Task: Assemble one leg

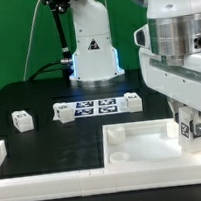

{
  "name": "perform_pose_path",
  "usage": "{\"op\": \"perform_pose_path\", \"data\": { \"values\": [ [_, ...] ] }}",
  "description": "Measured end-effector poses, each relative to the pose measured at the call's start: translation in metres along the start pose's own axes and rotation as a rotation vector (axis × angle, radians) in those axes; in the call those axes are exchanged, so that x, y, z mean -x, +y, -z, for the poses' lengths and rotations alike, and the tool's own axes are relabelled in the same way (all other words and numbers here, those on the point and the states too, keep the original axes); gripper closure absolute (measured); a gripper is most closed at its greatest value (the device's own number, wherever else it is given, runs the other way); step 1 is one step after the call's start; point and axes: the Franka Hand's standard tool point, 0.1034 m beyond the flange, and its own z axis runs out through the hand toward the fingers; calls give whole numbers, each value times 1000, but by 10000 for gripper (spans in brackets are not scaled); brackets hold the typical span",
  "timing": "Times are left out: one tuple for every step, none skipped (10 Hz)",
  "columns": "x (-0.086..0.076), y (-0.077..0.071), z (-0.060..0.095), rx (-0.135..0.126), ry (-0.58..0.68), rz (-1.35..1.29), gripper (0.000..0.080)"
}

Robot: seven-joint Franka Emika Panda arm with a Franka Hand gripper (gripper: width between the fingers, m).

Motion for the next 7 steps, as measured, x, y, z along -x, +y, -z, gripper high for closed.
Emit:
{"op": "perform_pose_path", "data": {
  "values": [
    [0, 0, 0, 0, 0, 0, 504],
    [0, 0, 0, 0, 0, 9, 504],
    [1, 0, 0, 0, 0, 45, 301],
    [4, 0, 0, 0, -2, 89, 301],
    [5, 0, -1, -1, -3, 194, 179],
    [5, -1, -1, -2, -2, 300, 159],
    [7, -1, -1, -2, -3, 419, 152]
  ]
}}
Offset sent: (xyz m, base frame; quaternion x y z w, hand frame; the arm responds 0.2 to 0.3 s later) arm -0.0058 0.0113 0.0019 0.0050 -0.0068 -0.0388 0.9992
